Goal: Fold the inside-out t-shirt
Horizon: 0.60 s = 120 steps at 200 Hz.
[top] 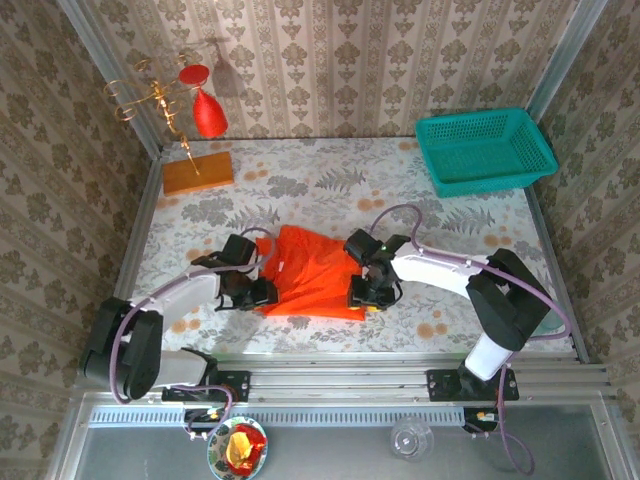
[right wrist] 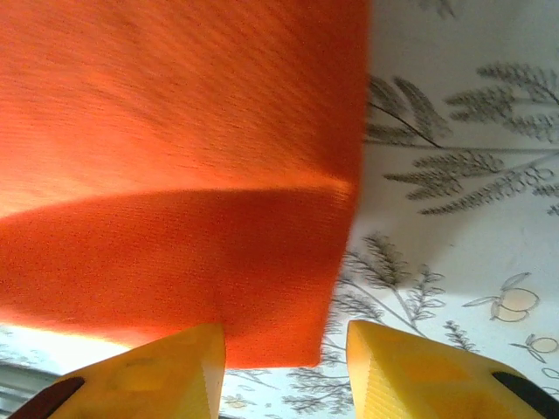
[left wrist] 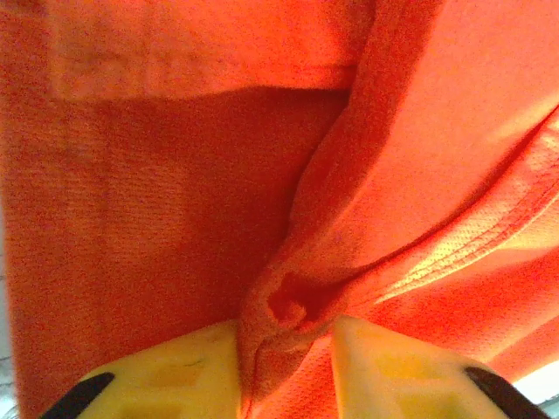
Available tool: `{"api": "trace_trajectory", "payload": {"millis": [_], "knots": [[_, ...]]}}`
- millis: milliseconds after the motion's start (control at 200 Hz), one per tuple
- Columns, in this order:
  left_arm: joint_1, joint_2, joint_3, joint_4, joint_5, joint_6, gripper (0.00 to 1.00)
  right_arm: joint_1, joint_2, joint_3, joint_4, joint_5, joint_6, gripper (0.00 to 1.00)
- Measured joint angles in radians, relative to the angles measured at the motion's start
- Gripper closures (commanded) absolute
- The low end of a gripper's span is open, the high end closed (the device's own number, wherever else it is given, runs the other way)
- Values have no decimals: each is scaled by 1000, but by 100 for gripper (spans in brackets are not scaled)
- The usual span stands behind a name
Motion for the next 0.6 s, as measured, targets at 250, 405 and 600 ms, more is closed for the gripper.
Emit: {"api": "trace_trajectory", "payload": {"millis": [250,405,600], "knots": [[1,-5,-3,44,58,1,100,-2,0,-58,77,-42,27,61],[1,-113,25,4,53,-1,100,-6,0,-68,100,-46,44,60],[13,-184,106,-59,-18,22,100,-7,0,-67,100,-47,47,58]]}}
